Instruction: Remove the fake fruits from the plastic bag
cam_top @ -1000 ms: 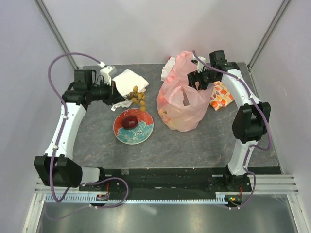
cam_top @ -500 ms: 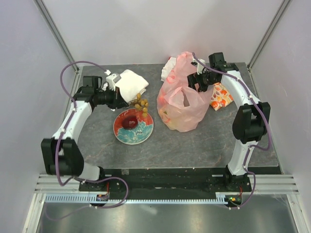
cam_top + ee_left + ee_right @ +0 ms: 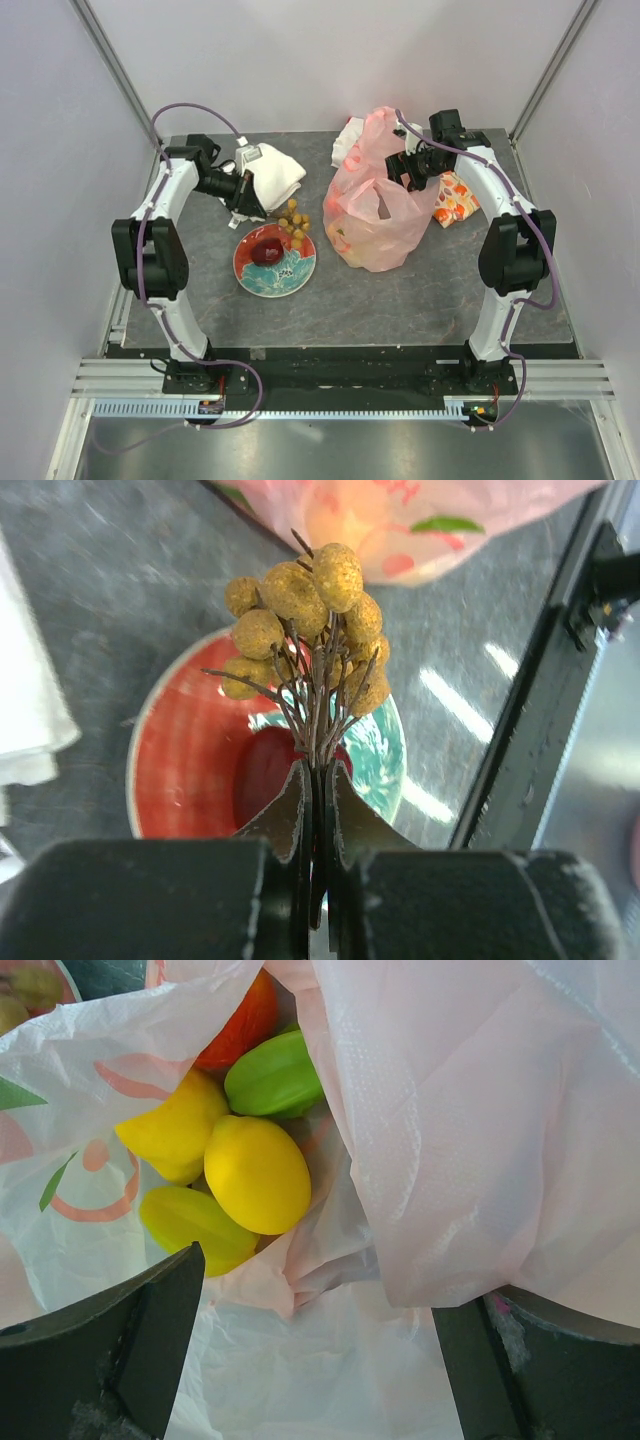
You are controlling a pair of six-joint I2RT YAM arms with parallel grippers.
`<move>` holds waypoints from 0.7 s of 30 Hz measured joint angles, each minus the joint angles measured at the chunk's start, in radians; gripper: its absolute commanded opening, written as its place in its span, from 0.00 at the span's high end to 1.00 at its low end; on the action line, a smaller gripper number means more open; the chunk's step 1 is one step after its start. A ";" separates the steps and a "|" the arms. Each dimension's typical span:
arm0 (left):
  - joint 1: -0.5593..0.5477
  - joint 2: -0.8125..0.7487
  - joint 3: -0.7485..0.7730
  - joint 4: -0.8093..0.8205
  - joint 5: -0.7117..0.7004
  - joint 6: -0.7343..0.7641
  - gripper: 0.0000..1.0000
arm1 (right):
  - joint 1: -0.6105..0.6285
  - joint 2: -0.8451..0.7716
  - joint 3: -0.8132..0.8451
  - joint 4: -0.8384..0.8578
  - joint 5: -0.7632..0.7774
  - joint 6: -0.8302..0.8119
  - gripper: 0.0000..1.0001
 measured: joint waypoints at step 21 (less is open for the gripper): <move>0.061 0.130 0.071 -0.150 -0.080 0.186 0.30 | 0.001 0.000 0.002 -0.002 0.001 -0.002 0.02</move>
